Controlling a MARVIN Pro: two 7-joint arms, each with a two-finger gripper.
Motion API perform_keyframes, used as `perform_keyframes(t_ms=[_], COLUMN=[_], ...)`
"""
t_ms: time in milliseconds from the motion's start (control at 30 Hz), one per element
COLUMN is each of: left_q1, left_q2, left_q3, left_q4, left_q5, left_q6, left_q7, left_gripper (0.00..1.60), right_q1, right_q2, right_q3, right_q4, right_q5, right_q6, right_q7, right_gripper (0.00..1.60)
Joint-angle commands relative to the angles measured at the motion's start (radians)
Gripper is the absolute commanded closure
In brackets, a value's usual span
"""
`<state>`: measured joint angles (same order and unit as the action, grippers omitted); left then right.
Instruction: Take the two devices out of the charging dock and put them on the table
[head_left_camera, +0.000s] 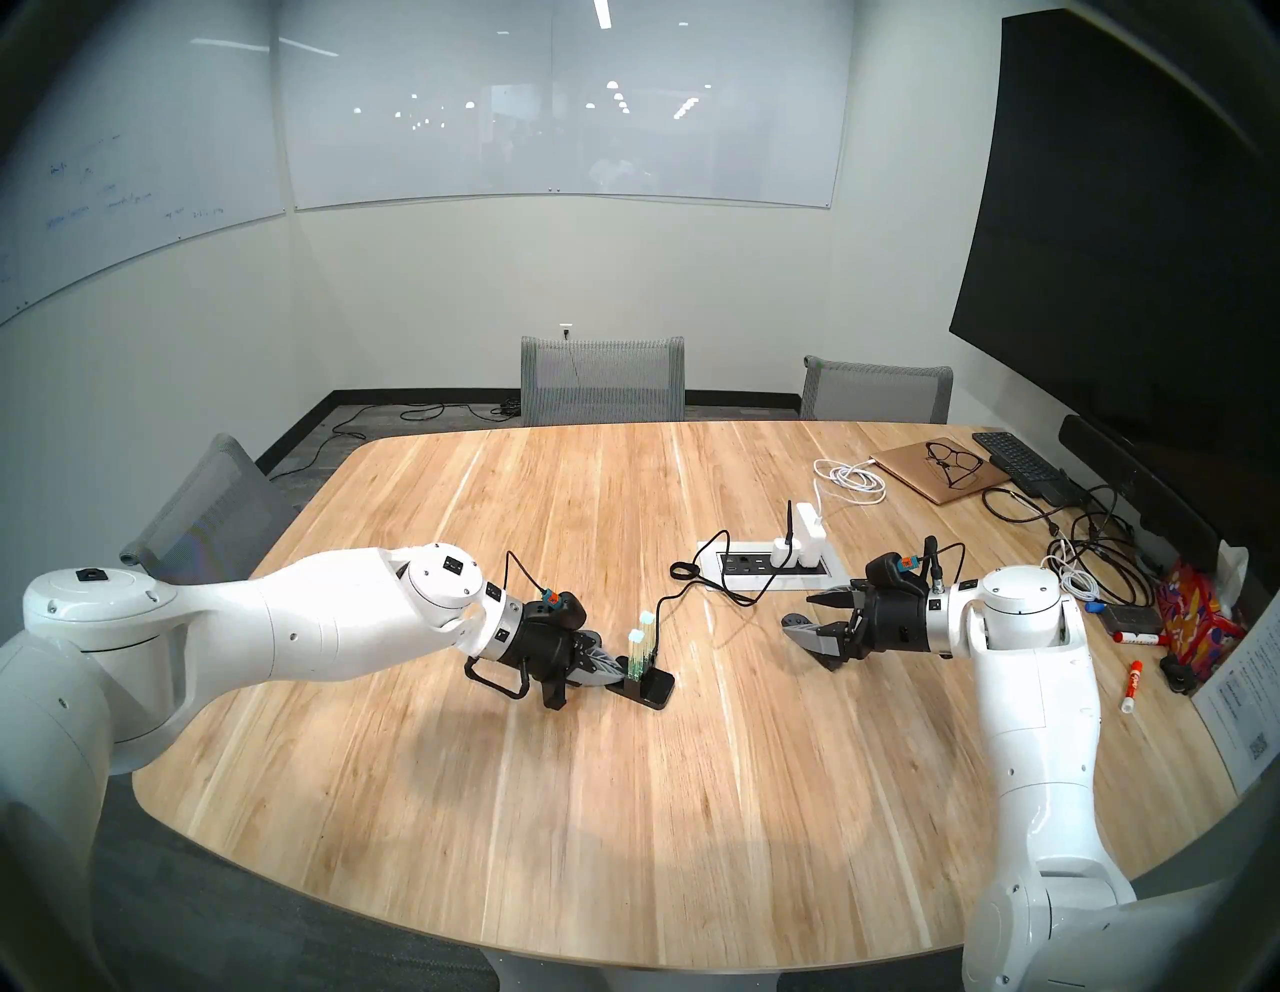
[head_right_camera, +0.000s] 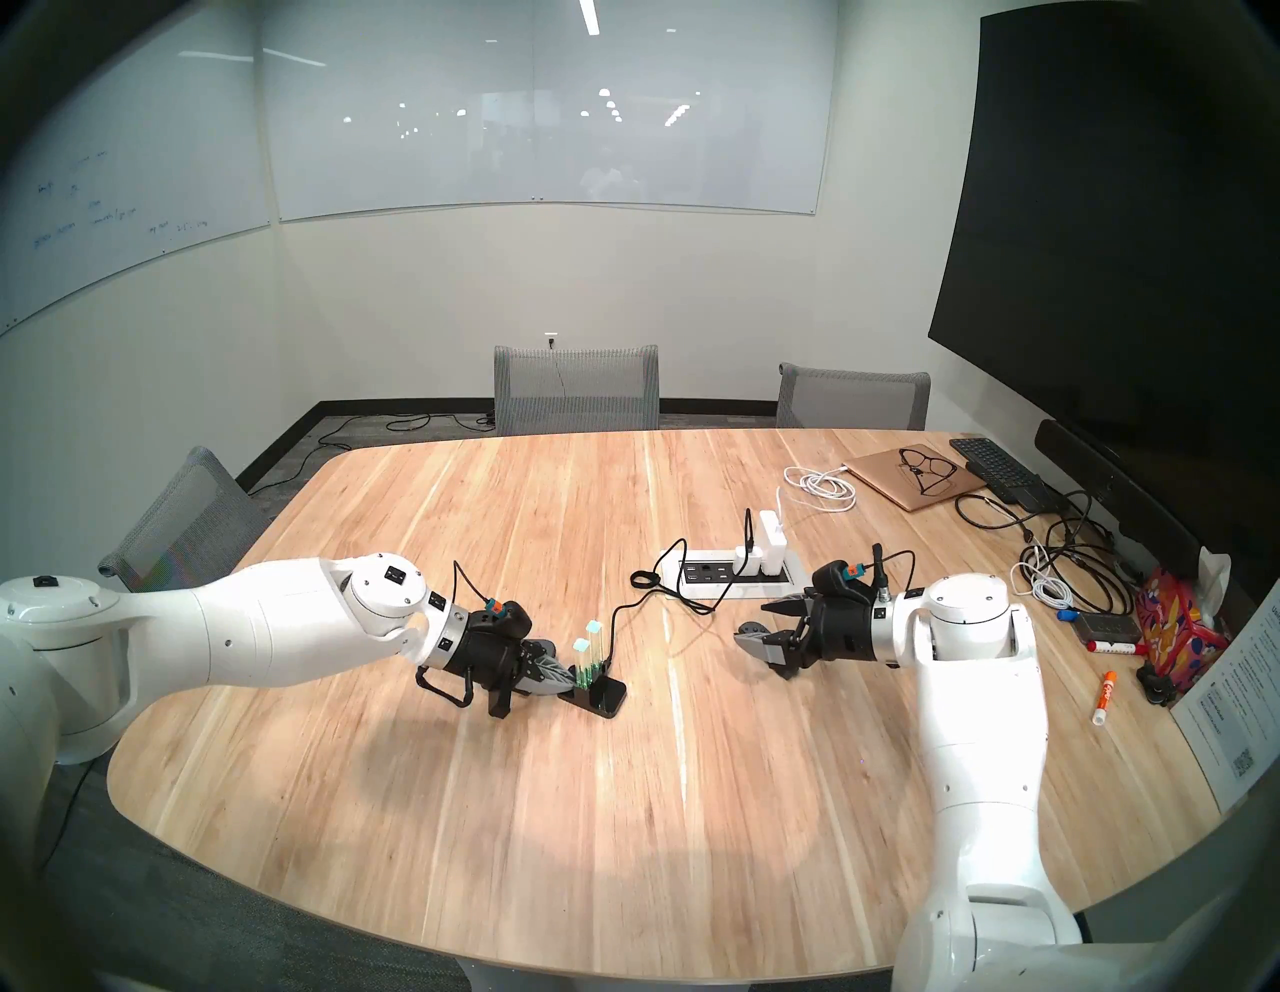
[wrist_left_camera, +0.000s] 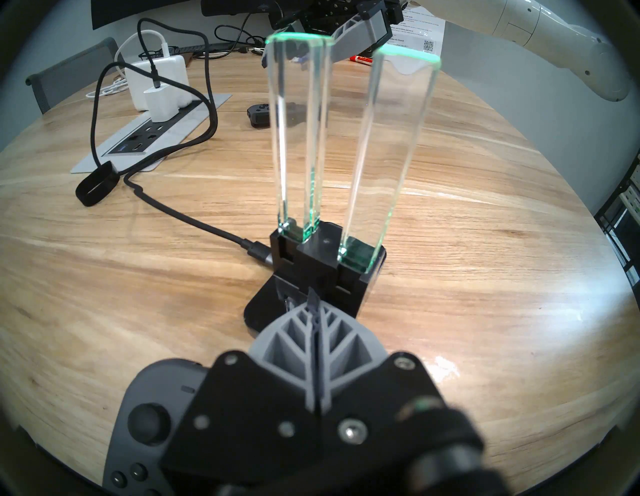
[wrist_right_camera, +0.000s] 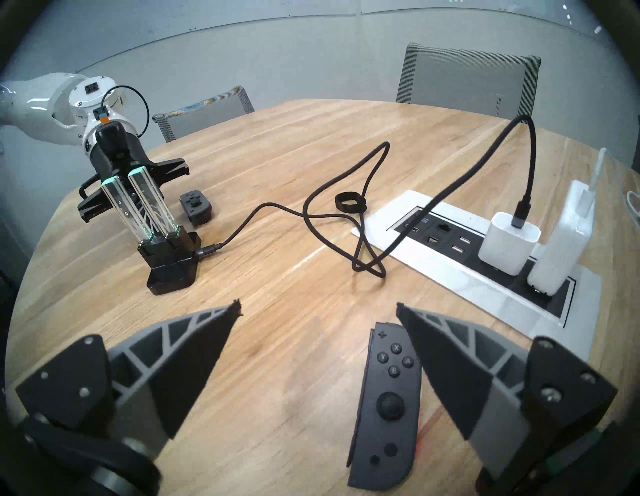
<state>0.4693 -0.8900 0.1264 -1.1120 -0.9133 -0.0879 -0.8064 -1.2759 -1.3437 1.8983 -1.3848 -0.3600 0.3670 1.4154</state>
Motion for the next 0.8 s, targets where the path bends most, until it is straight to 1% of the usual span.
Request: perform_keyframes(t_ms=[0, 167, 433, 633, 767], left_q1=[0.005, 0.005, 0.005, 0.005, 0.005], left_q2=[0.001, 0.001, 0.001, 0.001, 0.001], left_q3=[0.005, 0.005, 0.005, 0.005, 0.005], left_q4=[-0.002, -0.002, -0.002, -0.002, -0.002], left_q5=[0.001, 0.001, 0.001, 0.001, 0.001], left_q6=[0.004, 0.004, 0.004, 0.004, 0.004], left_q7=[-0.002, -0.002, -0.002, -0.002, -0.002], left_gripper=[1.60, 1.60, 1.60, 1.60, 1.60], right_q1=[-0.019, -0.030, -0.052, -0.063, -0.063], right_q2=[-0.007, -0.020, -0.070, -0.090, -0.104], right_q3=[0.024, 0.049, 0.104, 0.118, 0.132], right_q4=[-0.072, -0.093, -0.152, -0.176, -0.176], right_q5=[0.033, 0.050, 0.091, 0.096, 0.110], right_q6=[-0.003, -0.013, -0.059, -0.087, -0.114], right_q7=[0.026, 0.034, 0.017, 0.004, -0.004], right_gripper=[0.00, 0.00, 0.00, 0.00, 0.00])
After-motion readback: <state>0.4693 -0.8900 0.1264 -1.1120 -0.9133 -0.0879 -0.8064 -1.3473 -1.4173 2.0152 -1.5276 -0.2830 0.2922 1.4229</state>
